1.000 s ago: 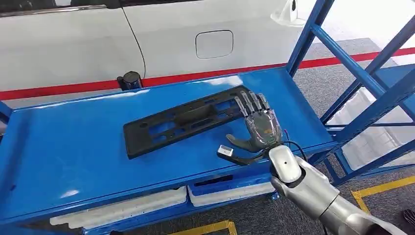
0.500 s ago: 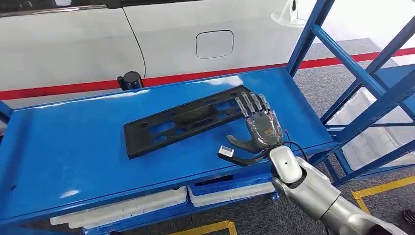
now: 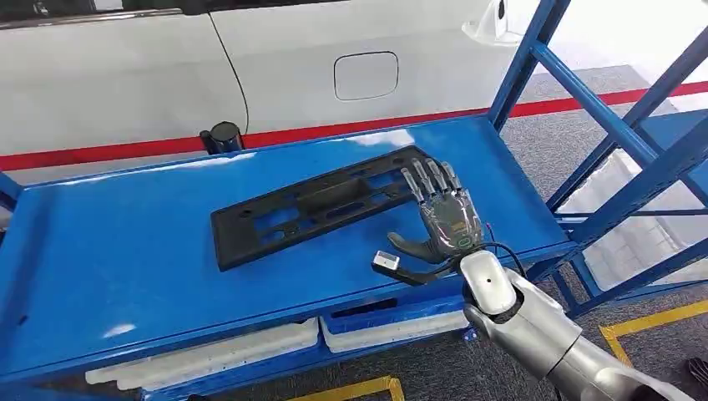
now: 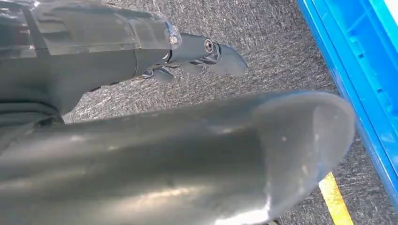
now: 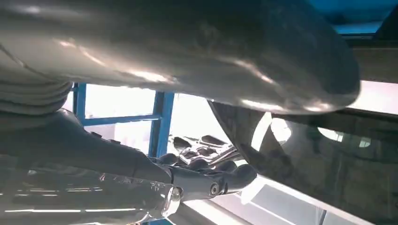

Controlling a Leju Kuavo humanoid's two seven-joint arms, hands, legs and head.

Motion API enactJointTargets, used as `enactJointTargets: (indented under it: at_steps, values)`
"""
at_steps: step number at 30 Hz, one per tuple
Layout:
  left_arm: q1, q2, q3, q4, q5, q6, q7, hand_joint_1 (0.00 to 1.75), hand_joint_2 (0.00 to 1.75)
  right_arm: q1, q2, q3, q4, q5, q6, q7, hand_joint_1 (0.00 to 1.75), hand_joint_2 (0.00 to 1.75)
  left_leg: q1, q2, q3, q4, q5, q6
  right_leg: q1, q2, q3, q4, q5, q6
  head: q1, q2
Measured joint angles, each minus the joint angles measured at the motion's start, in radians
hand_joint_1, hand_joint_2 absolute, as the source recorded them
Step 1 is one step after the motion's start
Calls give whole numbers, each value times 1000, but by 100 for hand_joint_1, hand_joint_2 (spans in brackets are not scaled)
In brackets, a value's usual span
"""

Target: Take the parts from the cabinet and place them on the table.

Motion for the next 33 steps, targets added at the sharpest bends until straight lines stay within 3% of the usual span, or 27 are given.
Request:
enactJointTargets:
  at_steps: [7,8,18,22,33]
  values:
    - [0,0,0,0,0,0,-1,0,0,1,0,0,0,0,0,0,0,0,0,0,0,0,0,0,0,0,0,0,0,0,0,0]
    - [0,0,0,0,0,-2,-2,0,0,1,-2,0,0,0,2,0,0,175,0,0,0,0,0,0,0,0,0,0,0,0,0,0]
    - [0,0,0,0,5,-9,-8,0,0,2,-6,2,-5,-22,76,-9,0,175,0,0,0,0,0,0,0,0,0,0,0,0,0,0]
    - [0,0,0,0,8,-9,-9,0,0,1,-6,10,-6,-40,150,-9,0,175,0,1,0,0,0,0,0,0,0,0,0,0,0,0]
    - [0,0,0,0,10,-9,-9,0,0,-1,-8,10,-14,-45,161,-9,0,175,0,2,0,0,0,0,0,0,0,0,0,0,0,0]
